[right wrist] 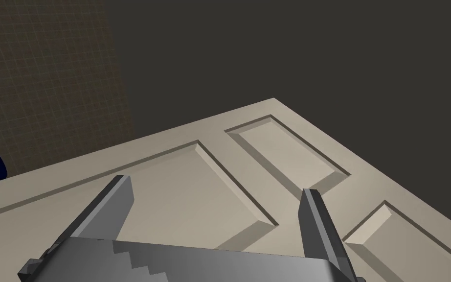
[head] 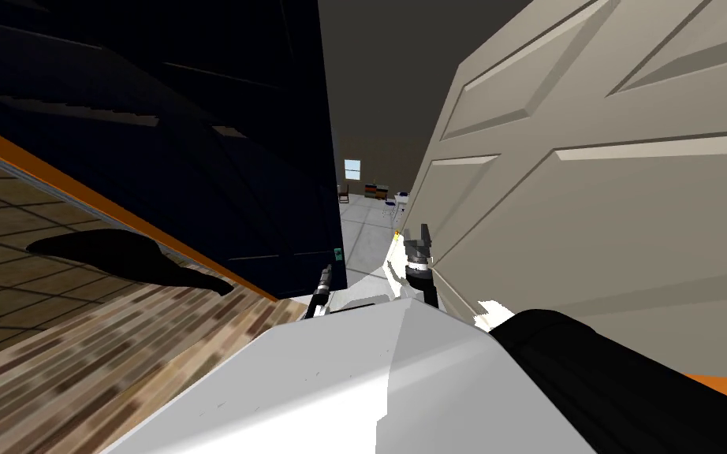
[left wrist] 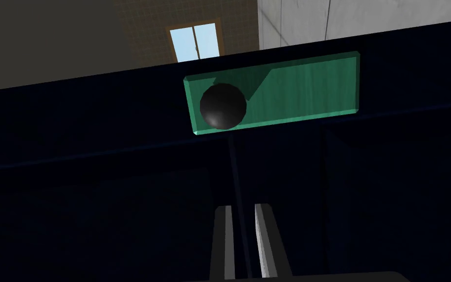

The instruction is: Push the door open

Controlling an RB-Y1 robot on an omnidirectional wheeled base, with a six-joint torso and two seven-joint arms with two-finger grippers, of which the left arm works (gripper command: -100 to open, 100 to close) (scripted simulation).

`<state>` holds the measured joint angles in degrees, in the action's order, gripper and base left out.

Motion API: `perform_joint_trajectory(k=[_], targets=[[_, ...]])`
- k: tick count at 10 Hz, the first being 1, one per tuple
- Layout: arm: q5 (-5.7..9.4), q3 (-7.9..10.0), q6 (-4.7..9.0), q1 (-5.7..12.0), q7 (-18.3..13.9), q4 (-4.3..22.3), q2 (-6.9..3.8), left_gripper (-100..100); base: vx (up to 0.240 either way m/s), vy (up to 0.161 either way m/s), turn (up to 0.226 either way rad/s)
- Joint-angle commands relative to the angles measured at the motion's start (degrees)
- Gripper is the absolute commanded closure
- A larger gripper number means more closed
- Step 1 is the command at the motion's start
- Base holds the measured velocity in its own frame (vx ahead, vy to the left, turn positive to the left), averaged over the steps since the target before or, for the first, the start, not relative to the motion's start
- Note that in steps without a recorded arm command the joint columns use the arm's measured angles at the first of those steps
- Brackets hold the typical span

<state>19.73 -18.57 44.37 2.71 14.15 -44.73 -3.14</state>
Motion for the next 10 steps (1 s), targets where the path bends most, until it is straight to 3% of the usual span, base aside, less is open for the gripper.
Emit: perform_joint_trajectory(k=[1,3,4,5,10], targets=[[0.35,-0.14,0.04,-0.33,-0.08,-0.35,0.67,-100,-0.212,-0.058,0.047],[0.69,-0.28,0.03,-0.67,-0.11,-0.78,2.02,-100,-0.228,-0.032,0.048],[0.57,-0.25,0.21,-0.44,-0.22,-0.35,1.50,-100,-0.097,-0.005,0.003],[0.64,-0.07,0.42,-0.38,-0.25,-0.18,0.88,-100,0.111,-0.043,-0.039],[0.75,0.43,1.02,-0.11,-0.28,0.32,0.28,-100,0.204,-0.019,-0.023]])
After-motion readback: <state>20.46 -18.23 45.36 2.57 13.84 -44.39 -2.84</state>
